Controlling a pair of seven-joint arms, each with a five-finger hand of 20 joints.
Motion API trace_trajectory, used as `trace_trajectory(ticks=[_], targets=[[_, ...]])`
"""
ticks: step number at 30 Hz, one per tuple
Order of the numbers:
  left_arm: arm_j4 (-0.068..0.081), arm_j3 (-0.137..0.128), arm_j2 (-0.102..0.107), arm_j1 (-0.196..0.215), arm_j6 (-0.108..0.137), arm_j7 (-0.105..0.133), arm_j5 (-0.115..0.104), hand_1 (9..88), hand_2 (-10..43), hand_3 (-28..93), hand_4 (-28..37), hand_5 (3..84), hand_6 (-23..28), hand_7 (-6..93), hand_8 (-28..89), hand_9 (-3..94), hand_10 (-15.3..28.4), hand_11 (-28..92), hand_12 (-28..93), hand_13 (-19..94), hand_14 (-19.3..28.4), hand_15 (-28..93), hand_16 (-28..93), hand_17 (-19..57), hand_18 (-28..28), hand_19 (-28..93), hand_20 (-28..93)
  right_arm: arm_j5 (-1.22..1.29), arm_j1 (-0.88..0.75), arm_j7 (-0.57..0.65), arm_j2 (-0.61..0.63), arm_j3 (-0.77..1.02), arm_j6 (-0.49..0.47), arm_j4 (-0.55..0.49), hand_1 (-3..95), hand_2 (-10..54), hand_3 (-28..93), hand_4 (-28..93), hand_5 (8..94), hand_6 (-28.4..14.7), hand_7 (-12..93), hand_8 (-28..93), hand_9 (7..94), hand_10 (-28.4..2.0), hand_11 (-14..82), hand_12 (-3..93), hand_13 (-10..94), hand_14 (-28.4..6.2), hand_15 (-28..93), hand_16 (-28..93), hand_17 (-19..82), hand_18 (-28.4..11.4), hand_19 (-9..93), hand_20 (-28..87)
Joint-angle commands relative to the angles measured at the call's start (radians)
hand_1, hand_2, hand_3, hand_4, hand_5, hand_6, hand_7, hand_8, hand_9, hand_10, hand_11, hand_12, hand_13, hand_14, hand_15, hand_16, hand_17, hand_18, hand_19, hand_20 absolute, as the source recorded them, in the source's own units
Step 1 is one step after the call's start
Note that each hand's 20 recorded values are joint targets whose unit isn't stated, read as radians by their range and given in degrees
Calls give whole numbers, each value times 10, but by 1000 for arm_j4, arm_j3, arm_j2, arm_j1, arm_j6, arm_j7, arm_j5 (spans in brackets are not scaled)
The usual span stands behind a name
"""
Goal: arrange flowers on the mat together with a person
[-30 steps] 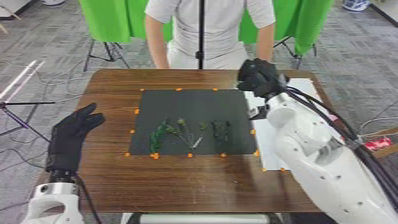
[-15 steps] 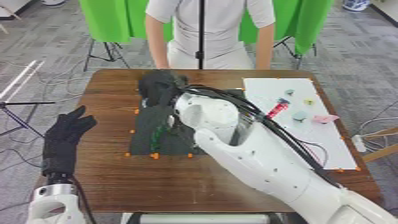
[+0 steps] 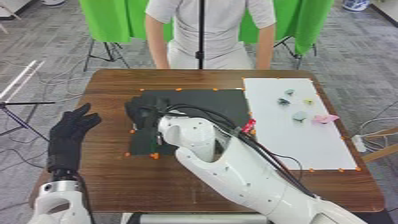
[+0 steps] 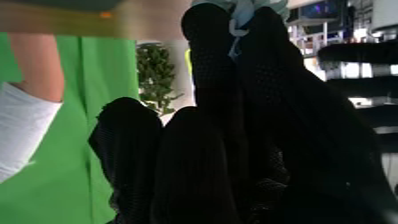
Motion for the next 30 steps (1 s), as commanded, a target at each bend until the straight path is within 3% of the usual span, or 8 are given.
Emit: trace_trajectory(ticks=[1, 3, 6, 13, 15, 17, 25, 30], targets=[[11, 12, 6, -6, -15, -8, -3, 213, 291, 615, -283, 471, 49, 144, -55, 480, 145, 221, 148, 370, 190, 264, 23, 14, 160, 178, 188, -47, -11, 19, -2, -8, 17, 11, 593, -95, 617, -243, 819, 33, 164, 97, 919, -75, 69, 414, 927, -2, 775, 310, 633, -169, 932, 702], [11, 11, 5, -6, -15, -10, 1, 210, 286, 616, -283, 471, 49, 145, -56, 480, 145, 222, 148, 370, 191, 266, 23, 14, 160, 179, 188, -53, -11, 17, -3, -3, 9, 13, 584, -95, 581, -224, 799, 37, 164, 85, 899, -75, 61, 407, 919, -4, 781, 312, 629, -172, 932, 705], [12, 13, 4, -5, -16, -4, -1, 199, 238, 620, -283, 468, 50, 144, -56, 479, 146, 221, 148, 366, 190, 264, 23, 13, 160, 179, 188, -62, -12, 20, -2, -1, 5, 15, 563, -95, 573, -216, 777, 39, 157, 72, 871, -75, 64, 390, 913, -5, 783, 310, 625, -173, 932, 703], [12, 13, 3, -7, -15, -2, 3, 186, 196, 622, -283, 468, 53, 141, -53, 473, 148, 220, 150, 363, 191, 263, 25, 11, 161, 175, 187, -89, -8, 36, 6, -1, -84, -4, 469, -95, 691, -251, 732, 46, 162, 21, 803, -87, 137, 295, 908, -4, 783, 305, 621, -173, 932, 701], [11, 11, 3, -4, -17, 0, 2, 184, 193, 623, -283, 467, 53, 140, -53, 473, 147, 219, 150, 362, 191, 262, 25, 10, 162, 176, 188, -99, -6, 31, 8, 0, -94, -7, 426, -95, 728, -249, 695, 46, 166, -91, 767, -95, 173, 225, 903, -2, 775, 303, 614, -174, 932, 699], [11, 12, 3, -4, -16, 0, 3, 183, 188, 626, -283, 466, 53, 141, -52, 472, 147, 220, 151, 362, 191, 262, 26, 10, 162, 176, 188, -96, -5, 36, 13, -4, -102, -15, 405, -95, 737, -252, 629, 35, 150, -95, 729, -108, 167, 215, 899, -3, 771, 304, 607, -176, 932, 695], [13, 7, 0, -4, -20, 2, 6, 176, 135, 633, -283, 463, 54, 137, -51, 470, 146, 220, 152, 361, 192, 261, 27, 10, 162, 173, 187, -86, 0, 39, 21, -5, -122, -32, 380, -95, 730, -252, 568, 37, 132, -92, 687, -115, 140, 202, 890, -4, 761, 302, 599, -178, 932, 685], [12, 0, -3, 4, -18, 2, 4, 169, 103, 630, -283, 462, 54, 134, -50, 468, 147, 219, 152, 360, 192, 259, 28, 10, 163, 171, 188, -72, 8, 41, 30, 0, -186, -60, 370, -95, 730, -257, 527, 37, 117, -92, 651, -135, 97, 178, 888, -6, 749, 299, 594, -179, 932, 674]])
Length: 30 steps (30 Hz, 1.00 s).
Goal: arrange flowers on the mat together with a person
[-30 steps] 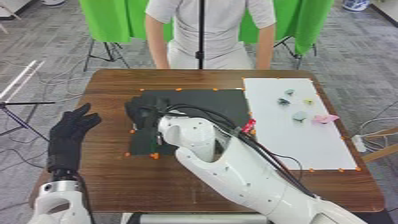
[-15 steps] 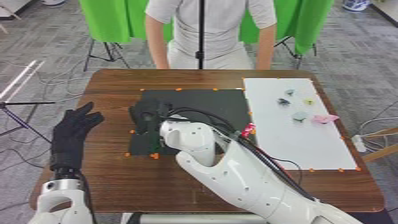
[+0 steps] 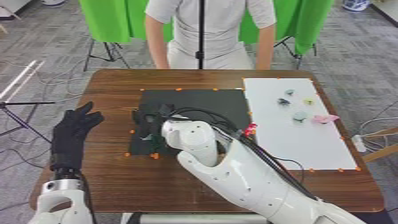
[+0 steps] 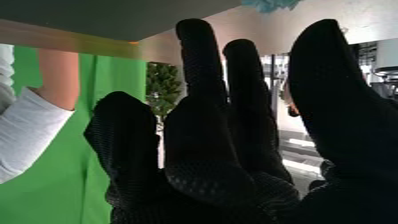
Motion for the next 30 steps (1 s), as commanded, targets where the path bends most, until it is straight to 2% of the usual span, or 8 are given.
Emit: trace_trajectory(ticks=[1, 11, 17, 19, 21, 24, 26, 30], targets=[[7, -8, -9, 15, -7, 1, 0, 168, 100, 628, -283, 462, 55, 134, -50, 468, 147, 219, 152, 360, 192, 258, 28, 10, 163, 171, 188, 11, 20, 9, 13, 6, -78, -47, 366, -95, 731, -258, 518, 38, 115, -91, 645, -136, 90, 172, 888, -7, 745, 298, 593, -180, 932, 670], [5, -15, -18, 22, -15, -4, 1, 162, 92, 628, -283, 463, 55, 133, -48, 467, 148, 218, 153, 359, 193, 256, 30, 9, 164, 168, 187, 165, -8, 64, 73, 115, 39, -200, 337, -95, 695, -246, 495, 33, 105, -86, 629, -150, 84, 149, 890, -8, 733, 290, 586, -182, 932, 647], [3, -27, -24, 27, -30, -10, 2, 166, 96, 620, -283, 467, 55, 135, -48, 468, 148, 217, 153, 359, 193, 256, 30, 9, 164, 167, 188, 378, -209, 82, 206, 371, 291, -437, 334, -95, 686, -232, 518, 26, 107, -85, 641, -148, 89, 150, 895, -7, 731, 286, 589, -181, 932, 645], [-2, -32, -23, 37, -41, -19, 4, 170, 114, 617, -283, 468, 54, 136, -49, 468, 148, 217, 153, 359, 193, 255, 30, 10, 164, 166, 187, 539, -304, -6, 262, 435, 532, -461, 319, -95, 682, -204, 541, 18, 106, -82, 658, -142, 93, 157, 895, -7, 729, 287, 589, -179, 932, 643], [-6, -30, -25, 44, -44, -18, 4, 169, 142, 626, -283, 469, 54, 137, -49, 469, 147, 217, 153, 360, 193, 255, 30, 11, 163, 165, 187, 707, -426, -91, 284, 557, 557, -510, 312, -95, 672, -162, 590, 9, 120, -77, 672, -136, 101, 170, 879, -29, 652, 277, 539, -177, 923, 542], [-14, -26, -31, 54, -37, -17, 17, 181, 170, 645, -283, 471, 53, 136, -50, 471, 147, 216, 152, 361, 192, 255, 30, 12, 162, 163, 187, 1027, -619, -207, 259, 779, 387, -564, 308, -89, 702, -161, 633, 9, 153, -85, 672, -132, 119, 180, 710, -97, 444, 254, 358, -180, 685, 460], [-13, -19, -27, 53, -38, -11, 29, 209, 148, 664, -281, 474, 51, 139, -51, 472, 146, 216, 151, 362, 192, 255, 29, 13, 161, 163, 187, 1288, -737, -172, 231, 898, 297, -607, 249, -42, 722, -165, 616, 8, 150, -87, 624, -139, 94, 168, 571, -129, 221, 253, 268, -154, 418, 407], [-12, 4, -28, 45, -31, 5, 24, 239, 88, 676, -277, 475, 51, 142, -52, 473, 143, 219, 153, 365, 191, 256, 29, 16, 159, 160, 186, 1515, -911, -185, 170, 1024, 280, -639, 137, 23, 730, -156, 493, -10, 80, -66, 483, -152, 59, 148, 379, -156, 104, 209, 205, -160, 166, 312]])
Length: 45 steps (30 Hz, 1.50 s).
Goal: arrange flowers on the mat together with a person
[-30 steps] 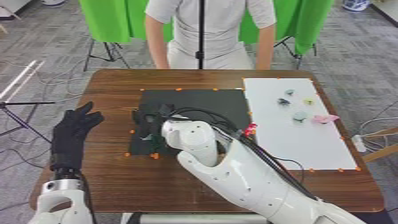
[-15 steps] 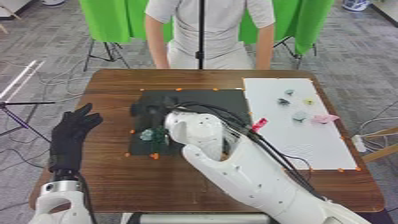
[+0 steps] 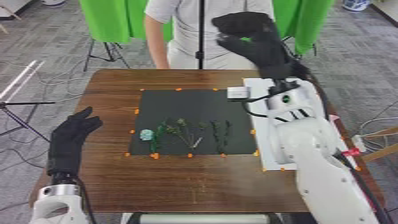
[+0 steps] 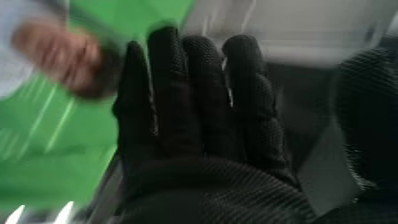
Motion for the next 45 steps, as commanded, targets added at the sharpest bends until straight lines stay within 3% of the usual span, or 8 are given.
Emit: trace_trajectory(ticks=[1, 9, 18, 28, 33, 36, 40, 45], targets=[[-4, 39, -9, 10, 4, 17, 12, 241, 84, 675, -275, 476, 51, 143, -52, 474, 143, 219, 153, 366, 191, 257, 29, 17, 158, 159, 185, 732, -517, 65, -97, 368, -260, -82, 124, 30, 734, -154, 477, -11, 71, -63, 470, -152, 56, 146, 364, -156, 97, 202, 198, -162, 151, 305], [12, 78, 11, -34, -40, 0, 23, 244, 58, 671, -259, 478, 51, 148, -54, 477, 143, 223, 152, 369, 191, 261, 26, 22, 154, 152, 183, 733, -635, 9, -210, 380, -209, -90, 84, 35, 758, -155, 453, -4, 66, -56, 445, -148, 53, 142, 329, -148, 90, 189, 181, -160, 117, 285], [14, 101, 18, -71, -86, -12, 68, 246, 50, 663, -251, 476, 53, 145, -53, 473, 143, 222, 152, 364, 191, 255, 27, 18, 156, 150, 185, 730, -644, -39, -218, 345, -211, -106, 80, 39, 767, -160, 464, -2, 76, -62, 458, -149, 55, 141, 338, -143, 98, 184, 186, -159, 112, 286], [1, 98, 16, -71, -87, -6, 78, 247, 47, 660, -249, 475, 52, 145, -52, 473, 143, 221, 152, 364, 191, 254, 29, 18, 156, 148, 184, 700, -678, -73, -247, 322, -165, -124, 78, 43, 780, -167, 466, 2, 94, -66, 463, -146, 58, 144, 348, -147, 106, 191, 189, -157, 112, 293], [17, 114, 25, -85, -92, -3, 50, 246, 45, 661, -247, 476, 52, 146, -52, 474, 143, 222, 153, 365, 191, 254, 29, 18, 156, 148, 184, 691, -670, -79, -256, 323, -153, -119, 79, 42, 785, -165, 469, 2, 99, -68, 466, -146, 58, 145, 354, -151, 109, 195, 191, -156, 114, 297], [23, 120, 29, -96, -108, 4, 70, 246, 44, 662, -247, 476, 52, 146, -53, 475, 143, 222, 152, 366, 191, 255, 30, 18, 156, 147, 184, 698, -673, -83, -250, 332, -158, -125, 82, 37, 788, -165, 469, 2, 100, -69, 466, -146, 59, 148, 355, -151, 110, 199, 191, -156, 116, 300], [26, 128, 21, -104, -89, 20, 62, 246, 43, 662, -247, 477, 52, 146, -52, 475, 143, 222, 153, 367, 191, 255, 29, 19, 156, 147, 184, 704, -669, -78, -245, 333, -142, -124, 84, 40, 785, -168, 469, 1, 101, -69, 468, -146, 59, 149, 358, -151, 109, 202, 193, -158, 118, 302], [22, 124, 16, -95, -93, 20, 66, 245, 43, 662, -246, 477, 51, 147, -53, 476, 143, 223, 152, 368, 191, 257, 29, 19, 155, 147, 185, 704, -665, -73, -245, 324, -127, -122, 90, 42, 784, -167, 479, -1, 106, -69, 480, -149, 61, 150, 369, -145, 111, 201, 199, -155, 117, 300]])
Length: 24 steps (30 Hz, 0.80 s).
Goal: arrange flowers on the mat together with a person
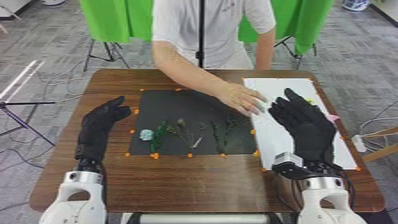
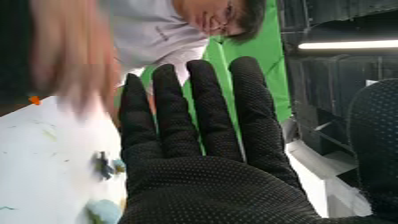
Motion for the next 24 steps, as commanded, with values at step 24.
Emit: trace_trajectory(ticks=[24], targets=[[-10, -27, -30, 49, 21, 1, -28, 248, 35, 658, -242, 477, 51, 149, -54, 477, 141, 224, 153, 368, 190, 264, 30, 12, 162, 162, 190, -20, -11, 16, -26, -5, 30, -18, 110, 47, 770, -164, 495, -5, 112, -71, 491, -150, 62, 149, 384, -147, 119, 197, 207, -152, 118, 307]])
